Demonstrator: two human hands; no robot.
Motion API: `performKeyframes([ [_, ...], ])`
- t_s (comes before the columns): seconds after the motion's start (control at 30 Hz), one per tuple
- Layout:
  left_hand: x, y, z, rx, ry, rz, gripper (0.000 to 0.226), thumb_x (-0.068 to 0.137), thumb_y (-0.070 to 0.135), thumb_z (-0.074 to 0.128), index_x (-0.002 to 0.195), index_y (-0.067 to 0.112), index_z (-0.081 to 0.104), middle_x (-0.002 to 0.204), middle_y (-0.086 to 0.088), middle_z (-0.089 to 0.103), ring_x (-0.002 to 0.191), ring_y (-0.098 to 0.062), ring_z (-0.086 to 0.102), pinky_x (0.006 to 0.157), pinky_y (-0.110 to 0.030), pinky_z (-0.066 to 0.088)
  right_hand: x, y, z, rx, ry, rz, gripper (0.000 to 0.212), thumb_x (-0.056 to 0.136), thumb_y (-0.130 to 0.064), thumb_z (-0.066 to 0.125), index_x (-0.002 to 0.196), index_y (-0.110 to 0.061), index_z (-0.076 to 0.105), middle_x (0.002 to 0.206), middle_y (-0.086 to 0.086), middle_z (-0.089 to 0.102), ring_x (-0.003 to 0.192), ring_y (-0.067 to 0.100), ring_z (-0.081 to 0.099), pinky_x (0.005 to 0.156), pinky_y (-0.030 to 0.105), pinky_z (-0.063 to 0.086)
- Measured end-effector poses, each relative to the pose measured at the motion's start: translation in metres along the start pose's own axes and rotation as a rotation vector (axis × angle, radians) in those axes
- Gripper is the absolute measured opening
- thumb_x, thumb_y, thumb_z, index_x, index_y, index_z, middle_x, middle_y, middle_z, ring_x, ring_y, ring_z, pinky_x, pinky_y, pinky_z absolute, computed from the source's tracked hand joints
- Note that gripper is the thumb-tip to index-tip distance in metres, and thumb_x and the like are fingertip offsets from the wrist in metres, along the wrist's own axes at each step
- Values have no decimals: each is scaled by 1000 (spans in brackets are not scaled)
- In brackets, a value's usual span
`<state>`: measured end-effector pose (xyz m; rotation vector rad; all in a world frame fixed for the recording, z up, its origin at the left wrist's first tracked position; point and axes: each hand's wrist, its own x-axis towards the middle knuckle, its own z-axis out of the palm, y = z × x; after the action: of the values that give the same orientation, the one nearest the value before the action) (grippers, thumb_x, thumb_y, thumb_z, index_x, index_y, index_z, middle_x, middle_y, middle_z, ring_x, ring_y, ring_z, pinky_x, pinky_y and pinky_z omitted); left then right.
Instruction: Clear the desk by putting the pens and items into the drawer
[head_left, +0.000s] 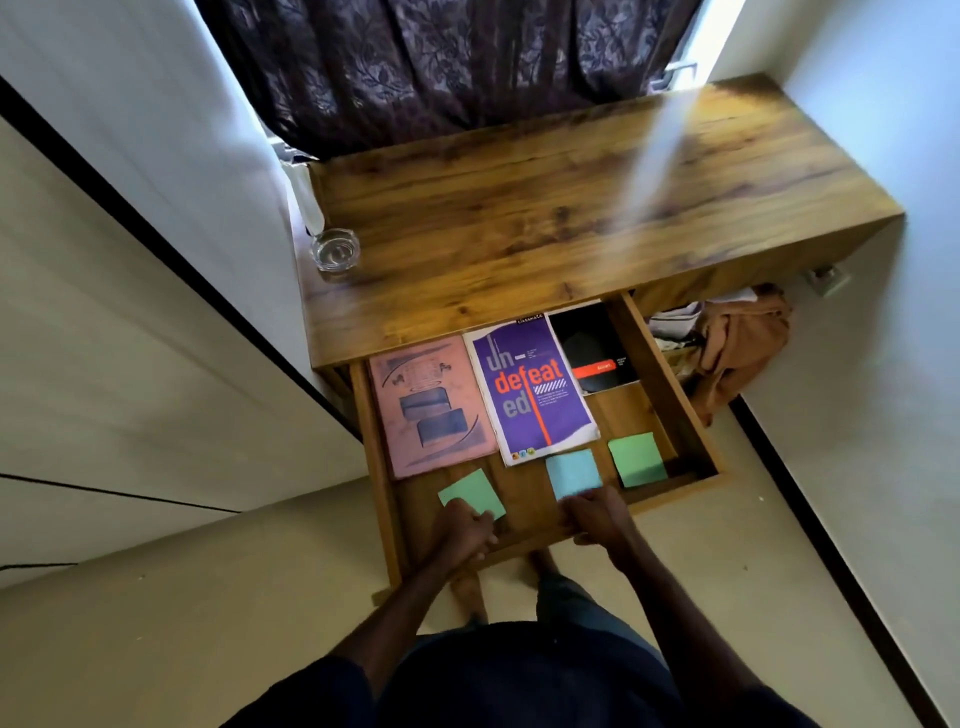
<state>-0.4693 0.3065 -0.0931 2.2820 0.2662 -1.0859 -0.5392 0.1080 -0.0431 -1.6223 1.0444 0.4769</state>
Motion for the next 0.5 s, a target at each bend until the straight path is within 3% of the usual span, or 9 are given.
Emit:
performKeyframes([
  [0.03, -7, 4, 2, -42, -69, -26, 38, 97, 39, 64, 84, 5, 75, 73, -2, 77, 59, -12, 73, 57, -24, 60, -3, 7, -4, 67, -33, 77, 18, 94, -16, 59, 85, -2, 68, 78, 14, 69, 59, 19, 64, 51, 26, 51],
  [0.1, -14, 10, 6, -48, -124, -37, 41, 97, 41, 62, 83, 4, 75, 66, -1, 75, 57, -11, 73, 49, -19, 53, -10, 20, -9, 154, -128, 218, 24, 99, -22, 56, 90, 0, 62, 79, 15, 66, 58, 21, 64, 48, 24, 50],
  [0.23, -16, 24, 3, -71, -80, -17, 37, 96, 38, 65, 85, 4, 75, 72, -5, 76, 49, -9, 67, 48, -18, 51, -3, 47, -6, 226, -118, 303, 37, 97, -27, 61, 118, 3, 58, 80, 17, 67, 67, 28, 67, 62, 38, 57],
  [0.3, -20, 31, 4, -67, -108, 10, 38, 96, 36, 66, 86, 0, 75, 73, -8, 76, 45, -9, 65, 50, -19, 54, 3, 48, -5, 398, -121, 303, 48, 93, -36, 66, 126, -4, 54, 102, 22, 67, 86, 35, 70, 71, 42, 61],
  [0.37, -25, 40, 6, -36, -207, -3, 41, 97, 38, 63, 89, 0, 75, 77, -9, 77, 56, -16, 73, 61, -25, 60, 14, 46, -8, 561, -143, 313, 62, 88, -41, 71, 135, -11, 45, 127, 26, 59, 104, 41, 67, 74, 42, 62],
  [0.5, -30, 40, 10, -149, -611, -228, 64, 101, 54, 48, 106, -6, 70, 101, -21, 76, 96, -34, 75, 88, -42, 61, 25, 38, -8, 718, -164, 382, 87, 74, -40, 80, 145, -18, 37, 136, 30, 51, 112, 45, 62, 81, 46, 61],
])
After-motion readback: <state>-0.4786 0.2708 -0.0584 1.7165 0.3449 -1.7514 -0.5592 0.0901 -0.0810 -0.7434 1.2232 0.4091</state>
